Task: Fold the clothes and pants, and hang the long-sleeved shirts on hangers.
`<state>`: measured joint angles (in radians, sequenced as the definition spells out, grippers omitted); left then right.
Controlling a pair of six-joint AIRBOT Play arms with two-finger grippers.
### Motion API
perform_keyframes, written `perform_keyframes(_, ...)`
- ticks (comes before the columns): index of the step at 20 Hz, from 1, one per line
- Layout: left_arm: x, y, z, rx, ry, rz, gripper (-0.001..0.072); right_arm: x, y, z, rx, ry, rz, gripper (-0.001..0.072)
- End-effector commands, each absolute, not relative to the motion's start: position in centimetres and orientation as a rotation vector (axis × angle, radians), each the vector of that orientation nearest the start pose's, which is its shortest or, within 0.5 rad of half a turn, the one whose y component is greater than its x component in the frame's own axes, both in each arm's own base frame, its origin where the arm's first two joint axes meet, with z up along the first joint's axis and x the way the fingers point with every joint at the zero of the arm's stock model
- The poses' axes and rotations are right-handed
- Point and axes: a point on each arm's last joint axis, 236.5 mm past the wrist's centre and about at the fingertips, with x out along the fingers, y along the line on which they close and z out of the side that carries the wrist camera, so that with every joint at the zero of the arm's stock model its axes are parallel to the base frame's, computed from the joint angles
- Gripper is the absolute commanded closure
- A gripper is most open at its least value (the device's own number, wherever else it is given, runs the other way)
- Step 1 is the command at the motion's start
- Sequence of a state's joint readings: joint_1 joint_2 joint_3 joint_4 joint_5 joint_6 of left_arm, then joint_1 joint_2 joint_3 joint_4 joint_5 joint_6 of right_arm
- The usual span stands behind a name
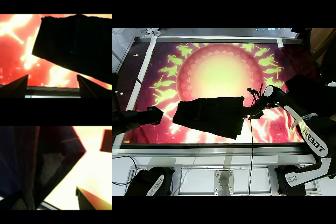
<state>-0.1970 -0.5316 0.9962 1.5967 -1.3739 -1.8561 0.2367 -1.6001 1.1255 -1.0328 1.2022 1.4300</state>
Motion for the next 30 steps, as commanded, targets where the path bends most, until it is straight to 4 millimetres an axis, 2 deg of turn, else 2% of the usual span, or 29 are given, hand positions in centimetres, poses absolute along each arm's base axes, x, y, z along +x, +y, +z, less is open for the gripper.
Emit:
perform_keyframes(1, 23.7, -4.0, 15.8, -0.156, 0.918, -0.029, 0.0014, 32.0, 21.2, -9.8, 0.376, 1.679, 0.531, 0.0066)
perform_keyframes(5, 23.7, -4.0, 15.8, -0.156, 0.918, -0.029, 0.0014, 32.1, 23.2, -10.4, 0.496, 1.696, 0.571, 0.0066)
perform_keyframes(8, 23.7, -4.0, 15.8, -0.156, 0.918, -0.029, 0.0014, 32.7, 23.4, -10.4, 0.508, 1.673, 0.564, 0.0067)
perform_keyframes(10, 23.7, -4.0, 15.8, -0.156, 0.918, -0.029, 0.0014, 33.1, 24.4, -9.7, 0.527, 1.631, 0.629, 0.0153)
perform_keyframes(12, 23.7, -4.0, 15.8, -0.156, 0.918, -0.029, 0.0014, 34.1, 25.3, -9.0, 0.575, 1.58, 0.653, 0.0161)
perform_keyframes(14, 23.7, -4.0, 15.8, -0.156, 0.918, -0.029, 0.0014, 34.7, 25.4, -9.0, 0.584, 1.558, 0.646, 0.0161)
perform_keyframes(17, 23.7, -4.0, 15.8, -0.156, 0.918, -0.029, 0.0014, 34.0, 25.7, -10.0, 0.582, 1.597, 0.648, 0.0161)
perform_keyframes(19, 23.7, -4.0, 15.8, -0.156, 0.918, -0.029, 0.0014, 33.1, 26.7, -11.1, 0.565, 1.626, 0.656, 0.0164)
perform_keyframes(20, 23.7, -4.0, 15.8, -0.156, 0.918, -0.029, 0.0014, 33.1, 27.2, -11.2, 0.556, 1.618, 0.66, 0.0195)
perform_keyframes(21, 23.7, -4.0, 15.8, -0.155, 0.918, -0.029, 0.0014, 33.2, 27.7, -11.1, 0.568, 1.606, 0.662, 0.0356)
perform_keyframes(23, 23.7, -4.0, 15.8, -0.156, 0.918, -0.029, 0.0014, 33.6, 28.3, -10.6, 0.604, 1.592, 0.666, 0.0569)
perform_keyframes(24, 23.7, -4.0, 15.8, -0.156, 0.918, -0.029, 0.0014, 34.0, 28.4, -10.1, 0.608, 1.581, 0.677, 0.07)
perform_keyframes(25, 23.7, -4.0, 15.8, -0.156, 0.918, -0.029, 0.0014, 34.5, 28.5, -9.0, 0.595, 1.559, 0.717, 0.0694)
perform_keyframes(27, 23.7, -4.0, 15.8, -0.156, 0.917, -0.029, 0.0014, 36.5, 28.1, -5.0, 0.571, 1.485, 0.798, 0.0695)
perform_keyframes(29, 23.7, -4.0, 15.8, -0.156, 0.918, -0.029, 0.0014, 39.9, 26.2, 0.3, 0.554, 1.35, 0.824, 0.0695)
perform_keyframes(30, 23.7, -4.0, 15.8, -0.156, 0.918, -0.029, 0.0014, 41.9, 24.3, 3.3, 0.543, 1.269, 0.815, 0.0695)
